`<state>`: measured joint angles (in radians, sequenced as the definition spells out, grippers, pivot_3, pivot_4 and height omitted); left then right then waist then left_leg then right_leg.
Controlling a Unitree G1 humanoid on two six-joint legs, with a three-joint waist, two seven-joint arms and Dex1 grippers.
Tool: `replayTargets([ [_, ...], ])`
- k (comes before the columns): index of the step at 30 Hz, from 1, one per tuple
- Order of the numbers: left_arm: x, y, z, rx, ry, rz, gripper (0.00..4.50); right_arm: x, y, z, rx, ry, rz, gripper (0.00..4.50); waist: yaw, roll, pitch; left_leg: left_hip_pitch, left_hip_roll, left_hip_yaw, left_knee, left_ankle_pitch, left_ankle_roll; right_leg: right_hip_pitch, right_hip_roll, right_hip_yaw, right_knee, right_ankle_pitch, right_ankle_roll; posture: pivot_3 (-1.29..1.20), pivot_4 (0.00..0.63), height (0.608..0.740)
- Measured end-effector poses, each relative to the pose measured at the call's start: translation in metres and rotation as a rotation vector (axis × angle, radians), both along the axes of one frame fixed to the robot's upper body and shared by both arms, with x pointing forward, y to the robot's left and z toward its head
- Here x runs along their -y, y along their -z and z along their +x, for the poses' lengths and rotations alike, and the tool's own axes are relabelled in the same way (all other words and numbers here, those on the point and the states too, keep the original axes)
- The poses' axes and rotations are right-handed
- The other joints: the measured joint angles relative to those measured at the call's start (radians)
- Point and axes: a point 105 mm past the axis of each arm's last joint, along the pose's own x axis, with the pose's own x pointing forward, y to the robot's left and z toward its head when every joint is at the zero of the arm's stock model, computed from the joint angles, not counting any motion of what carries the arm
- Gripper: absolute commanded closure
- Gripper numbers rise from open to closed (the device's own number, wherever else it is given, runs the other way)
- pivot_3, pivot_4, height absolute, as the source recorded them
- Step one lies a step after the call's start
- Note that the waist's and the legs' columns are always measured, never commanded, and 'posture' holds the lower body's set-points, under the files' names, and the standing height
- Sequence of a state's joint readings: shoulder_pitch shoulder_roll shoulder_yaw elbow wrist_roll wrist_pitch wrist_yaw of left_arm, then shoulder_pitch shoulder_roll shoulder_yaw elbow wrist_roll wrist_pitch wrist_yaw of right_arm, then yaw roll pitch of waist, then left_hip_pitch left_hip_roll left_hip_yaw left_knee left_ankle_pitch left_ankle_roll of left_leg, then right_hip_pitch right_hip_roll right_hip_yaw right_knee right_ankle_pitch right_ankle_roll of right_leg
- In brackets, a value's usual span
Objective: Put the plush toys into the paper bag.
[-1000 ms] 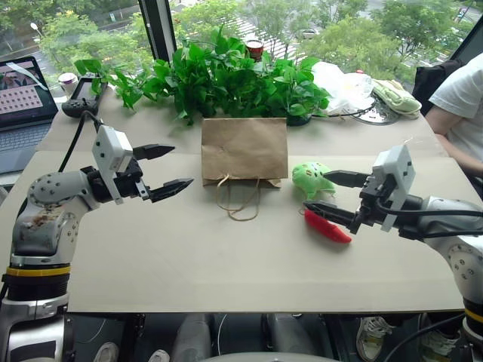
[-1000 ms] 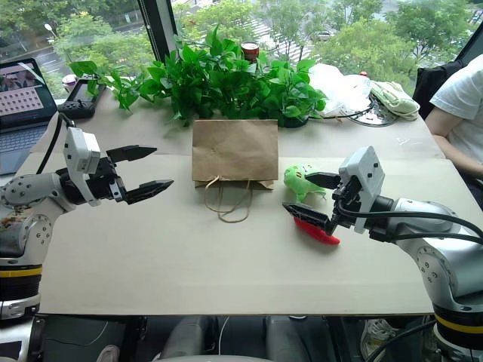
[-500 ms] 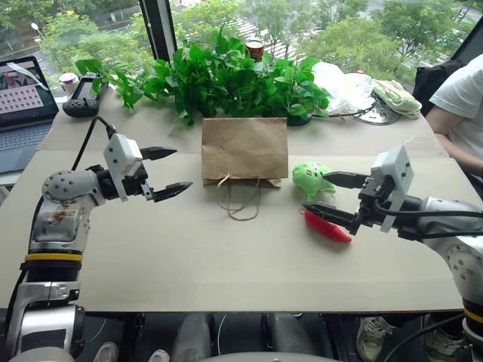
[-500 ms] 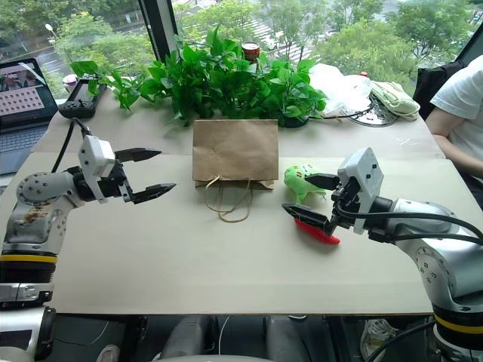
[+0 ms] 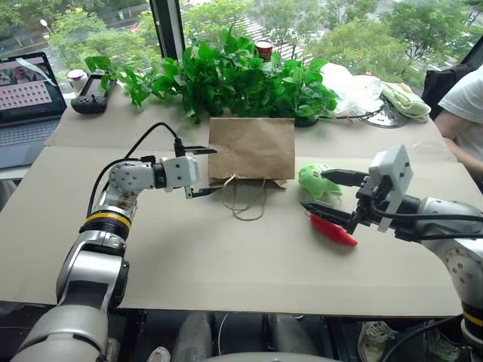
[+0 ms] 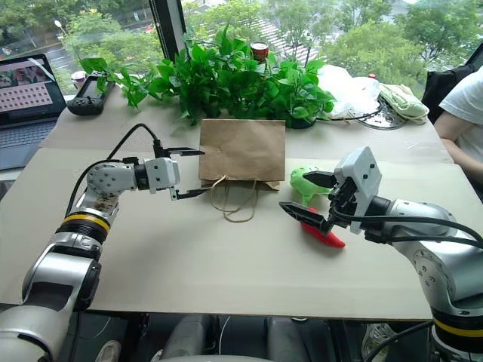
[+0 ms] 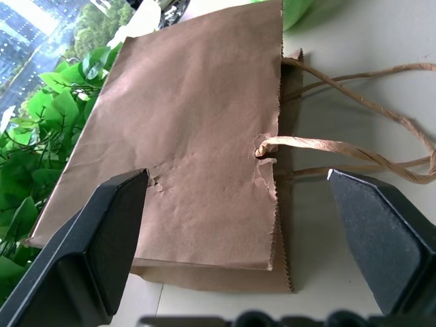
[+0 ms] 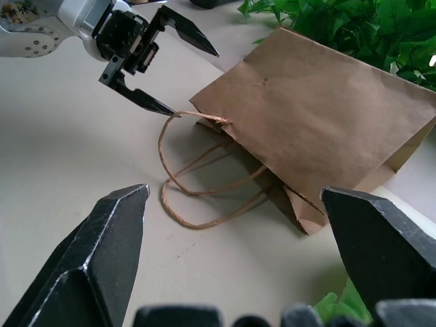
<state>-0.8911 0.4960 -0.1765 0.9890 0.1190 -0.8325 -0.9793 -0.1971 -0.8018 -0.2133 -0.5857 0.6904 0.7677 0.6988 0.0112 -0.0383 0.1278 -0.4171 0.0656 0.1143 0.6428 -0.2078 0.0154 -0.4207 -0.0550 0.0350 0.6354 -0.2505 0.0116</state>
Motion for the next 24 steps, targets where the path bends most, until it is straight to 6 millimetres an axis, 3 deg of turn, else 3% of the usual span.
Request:
replayTargets([
  [4, 0.023, 0.002, 0.002, -0.01, 0.035, -0.055, 0.0, -0.002, 0.001, -0.001, 0.002, 0.012, 0.006, 0.04, -0.001, 0.0, 0.0, 0.0, 0.0, 0.0, 0.0, 0.0, 0.0, 0.0, 0.0, 0.0, 0.0, 0.0, 0.0, 0.0, 0.15, 0.74],
  [11, 0.029, 0.003, 0.002, -0.028, 0.05, -0.064, 0.0, -0.001, 0.0, 0.0, 0.013, 0.032, 0.005, 0.04, -0.004, 0.0, 0.0, 0.0, 0.0, 0.0, 0.0, 0.0, 0.0, 0.0, 0.0, 0.0, 0.001, 0.0, 0.0, 0.0, 0.15, 0.74],
  [14, 0.028, 0.006, 0.002, -0.042, 0.049, -0.06, 0.63, -0.001, 0.001, 0.0, 0.013, 0.035, 0.004, 0.0, -0.002, 0.0, 0.0, 0.0, 0.0, 0.0, 0.001, 0.0, 0.0, 0.0, 0.0, 0.0, 0.001, 0.0, 0.0, 0.0, 0.15, 0.74],
  [24, 0.028, 0.011, 0.0, -0.067, 0.062, -0.044, 4.42, 0.0, 0.001, 0.001, 0.013, 0.045, 0.004, 0.0, -0.002, 0.0, 0.0, 0.0, 0.0, 0.0, 0.001, 0.0, 0.0, 0.0, 0.0, 0.0, 0.001, 0.0, 0.0, 0.0, 0.15, 0.74],
])
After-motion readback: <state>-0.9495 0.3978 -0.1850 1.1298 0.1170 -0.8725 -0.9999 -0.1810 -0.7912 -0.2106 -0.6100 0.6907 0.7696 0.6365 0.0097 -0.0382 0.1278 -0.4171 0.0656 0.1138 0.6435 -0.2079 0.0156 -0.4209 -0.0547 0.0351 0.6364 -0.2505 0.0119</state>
